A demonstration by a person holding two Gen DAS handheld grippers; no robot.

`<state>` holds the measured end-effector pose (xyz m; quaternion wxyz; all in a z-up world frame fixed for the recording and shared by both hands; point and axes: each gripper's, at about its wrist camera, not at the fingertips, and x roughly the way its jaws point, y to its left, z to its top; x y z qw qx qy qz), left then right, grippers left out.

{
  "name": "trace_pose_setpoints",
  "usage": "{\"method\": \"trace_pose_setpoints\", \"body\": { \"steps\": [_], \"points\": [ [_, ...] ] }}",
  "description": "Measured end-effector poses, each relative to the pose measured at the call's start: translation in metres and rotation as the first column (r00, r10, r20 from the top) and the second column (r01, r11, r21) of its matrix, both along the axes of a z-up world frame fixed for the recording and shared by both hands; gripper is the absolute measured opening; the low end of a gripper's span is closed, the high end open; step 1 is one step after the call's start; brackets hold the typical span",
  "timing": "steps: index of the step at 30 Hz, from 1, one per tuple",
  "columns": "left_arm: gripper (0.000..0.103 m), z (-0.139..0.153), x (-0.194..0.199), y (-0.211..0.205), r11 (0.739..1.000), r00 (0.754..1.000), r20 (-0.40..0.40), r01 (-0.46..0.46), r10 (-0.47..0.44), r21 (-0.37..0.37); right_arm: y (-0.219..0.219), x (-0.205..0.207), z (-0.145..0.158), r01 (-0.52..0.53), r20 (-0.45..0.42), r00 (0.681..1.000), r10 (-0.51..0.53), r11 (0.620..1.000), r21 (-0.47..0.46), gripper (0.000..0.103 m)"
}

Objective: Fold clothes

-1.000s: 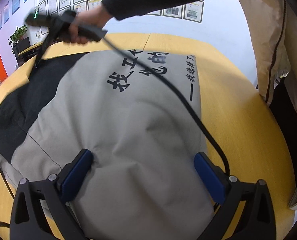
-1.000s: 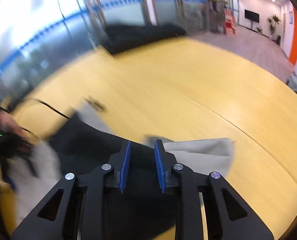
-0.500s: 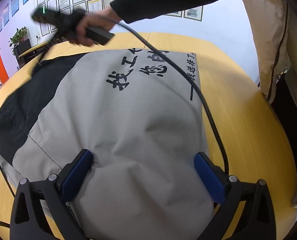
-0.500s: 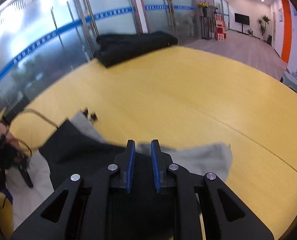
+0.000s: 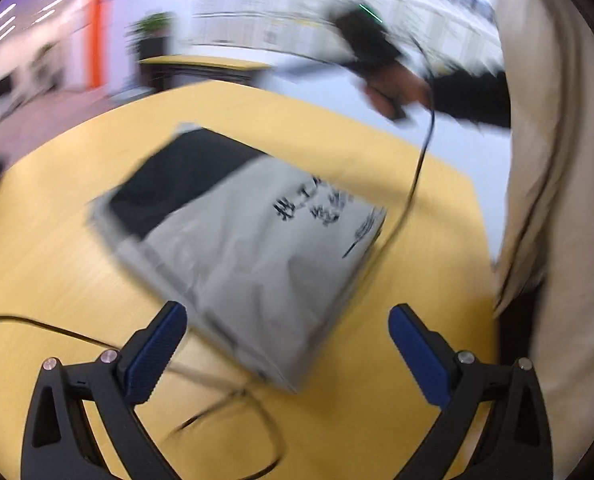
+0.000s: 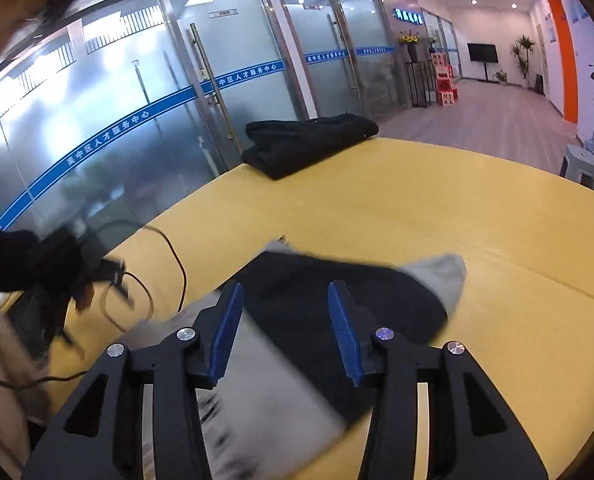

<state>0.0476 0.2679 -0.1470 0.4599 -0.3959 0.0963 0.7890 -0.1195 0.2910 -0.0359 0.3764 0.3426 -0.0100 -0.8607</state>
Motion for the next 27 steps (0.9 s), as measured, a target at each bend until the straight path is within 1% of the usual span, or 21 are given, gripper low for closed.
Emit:
{"method": "trace_pose_setpoints", "body": {
  "steps": [1,3,5,6,7,8,10,13,15,16,18,19,21,22,24,25,27],
  "points": [
    [0.103,0.013,0.007,-0.008,0.997,0.996,0.04,-0.08,0.08,0.011,0.011,0.019,0.008,0.014,0.027,1.0,-0.014,1.0,0.024,0.045],
    [0.103,0.033,0.024,-0.024,0.977,0.973,0.1,-0.212,0.208,0.026,0.04,0.046,0.019,0.049,0.103,0.993,-0.056,0.997,0.067,0.047],
    [0.103,0.038,0.033,-0.031,0.946,0.936,0.17,-0.32,0.308,0.046,0.078,0.068,0.026,0.085,0.175,0.979,-0.101,0.992,0.096,0.05],
    [0.103,0.036,0.032,-0.03,0.932,0.919,0.204,-0.356,0.338,0.062,0.097,0.077,0.026,0.1,0.205,0.971,-0.121,0.989,0.112,0.051],
    [0.103,0.033,0.031,-0.028,0.917,0.9,0.238,-0.391,0.364,0.077,0.104,0.079,0.017,0.098,0.233,0.964,-0.127,0.986,0.132,0.051],
    [0.103,0.023,0.027,-0.025,0.905,0.886,0.271,-0.414,0.376,0.099,0.111,0.081,0.007,0.095,0.261,0.956,-0.133,0.984,0.153,0.051],
    [0.103,-0.004,0.012,-0.017,0.877,0.854,0.371,-0.449,0.366,0.169,0.124,0.085,-0.013,0.089,0.315,0.938,-0.147,0.977,0.193,0.051],
    [0.103,-0.047,-0.013,-0.012,0.837,0.795,0.46,-0.518,0.395,0.177,0.148,0.093,-0.041,0.076,0.39,0.905,-0.172,0.965,0.251,0.051],
    [0.103,-0.064,-0.025,-0.018,0.808,0.76,0.486,-0.566,0.432,0.166,0.189,0.114,-0.048,0.086,0.403,0.893,-0.199,0.956,0.281,0.051],
    [0.103,-0.074,-0.034,-0.018,0.788,0.739,0.506,-0.591,0.444,0.172,0.204,0.116,-0.048,0.103,0.404,0.89,-0.213,0.956,0.276,0.051],
    [0.103,-0.093,-0.049,-0.014,0.761,0.702,0.535,-0.63,0.47,0.157,0.223,0.111,-0.047,0.118,0.397,0.89,-0.222,0.956,0.269,0.051],
    [0.103,-0.102,-0.056,-0.012,0.747,0.682,0.55,-0.648,0.482,0.149,0.224,0.102,-0.046,0.127,0.391,0.893,-0.223,0.958,0.257,0.052],
    [0.103,-0.113,-0.067,-0.009,0.728,0.656,0.576,-0.67,0.488,0.146,0.22,0.086,-0.049,0.133,0.384,0.899,-0.21,0.967,0.219,0.053],
    [0.103,-0.12,-0.071,-0.008,0.715,0.636,0.6,-0.684,0.487,0.145,0.218,0.08,-0.049,0.13,0.38,0.904,-0.197,0.972,0.194,0.053],
    [0.103,-0.13,-0.075,-0.007,0.701,0.595,0.647,-0.701,0.477,0.128,0.201,0.06,-0.055,0.109,0.379,0.912,-0.156,0.984,0.14,0.054],
    [0.103,-0.137,-0.077,-0.002,0.697,0.563,0.673,-0.71,0.48,0.097,0.185,0.05,-0.063,0.095,0.379,0.916,-0.135,0.988,0.122,0.054],
    [0.103,-0.151,-0.078,0.004,0.688,0.509,0.717,-0.723,0.477,0.055,0.165,0.031,-0.072,0.061,0.381,0.92,-0.089,0.995,0.085,0.054]
  ]
}}
